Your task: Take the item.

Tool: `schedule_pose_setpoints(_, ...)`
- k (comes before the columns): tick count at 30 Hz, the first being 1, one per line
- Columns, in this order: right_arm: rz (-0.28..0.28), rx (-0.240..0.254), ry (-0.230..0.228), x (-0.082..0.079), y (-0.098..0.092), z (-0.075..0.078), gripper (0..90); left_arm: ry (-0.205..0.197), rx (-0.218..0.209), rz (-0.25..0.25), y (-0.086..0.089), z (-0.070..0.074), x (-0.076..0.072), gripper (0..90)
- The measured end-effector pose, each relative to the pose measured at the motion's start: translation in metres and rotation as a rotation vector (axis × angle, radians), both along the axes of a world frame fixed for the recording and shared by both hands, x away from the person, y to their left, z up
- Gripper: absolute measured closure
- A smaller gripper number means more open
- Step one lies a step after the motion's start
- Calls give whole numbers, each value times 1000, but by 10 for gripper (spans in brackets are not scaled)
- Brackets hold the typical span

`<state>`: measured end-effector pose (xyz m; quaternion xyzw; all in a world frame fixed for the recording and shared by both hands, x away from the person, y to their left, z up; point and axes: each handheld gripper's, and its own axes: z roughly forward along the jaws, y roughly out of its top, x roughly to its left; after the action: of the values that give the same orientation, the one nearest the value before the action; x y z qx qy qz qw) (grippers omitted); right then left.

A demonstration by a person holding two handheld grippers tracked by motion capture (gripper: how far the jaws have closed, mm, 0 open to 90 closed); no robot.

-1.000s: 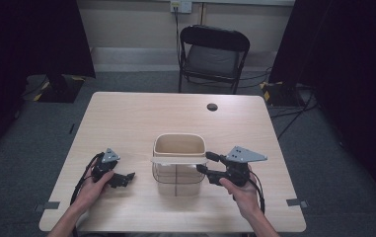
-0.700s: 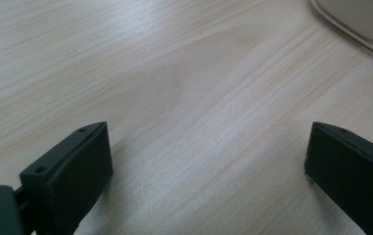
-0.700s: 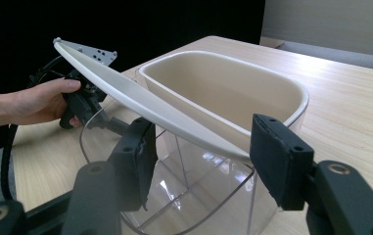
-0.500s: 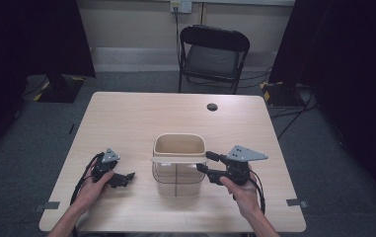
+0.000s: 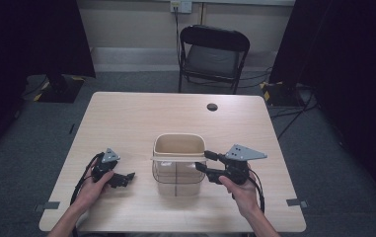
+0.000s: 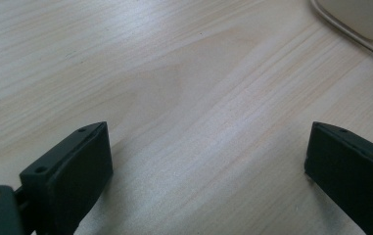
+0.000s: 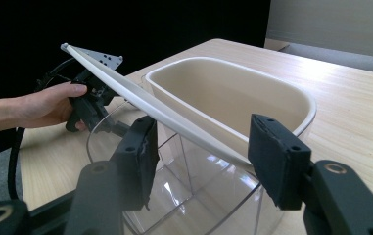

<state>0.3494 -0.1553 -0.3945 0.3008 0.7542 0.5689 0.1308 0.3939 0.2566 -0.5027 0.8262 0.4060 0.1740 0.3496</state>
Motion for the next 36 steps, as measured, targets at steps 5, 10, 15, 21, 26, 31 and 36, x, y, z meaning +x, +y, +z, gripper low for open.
schedule_pose_setpoints(5,-2,-2,0,0,1,1,471,0,0,0,0,0,0,31)
schedule_pose_setpoints(10,-5,-6,-1,1,0,3,486,0,0,0,0,0,0,30)
schedule_pose_setpoints(15,-4,-1,0,3,0,4,496,0,0,0,0,0,0,30)
schedule_pose_setpoints(21,2,-1,1,4,0,4,499,0,0,0,0,0,0,30)
schedule_pose_setpoints(26,6,5,4,5,1,5,505,0,0,0,0,0,0,31)
schedule_pose_setpoints(31,10,3,1,7,2,8,512,0,1,0,0,0,0,31)
schedule_pose_setpoints(36,14,6,-6,9,4,11,522,0,0,0,0,0,0,30)
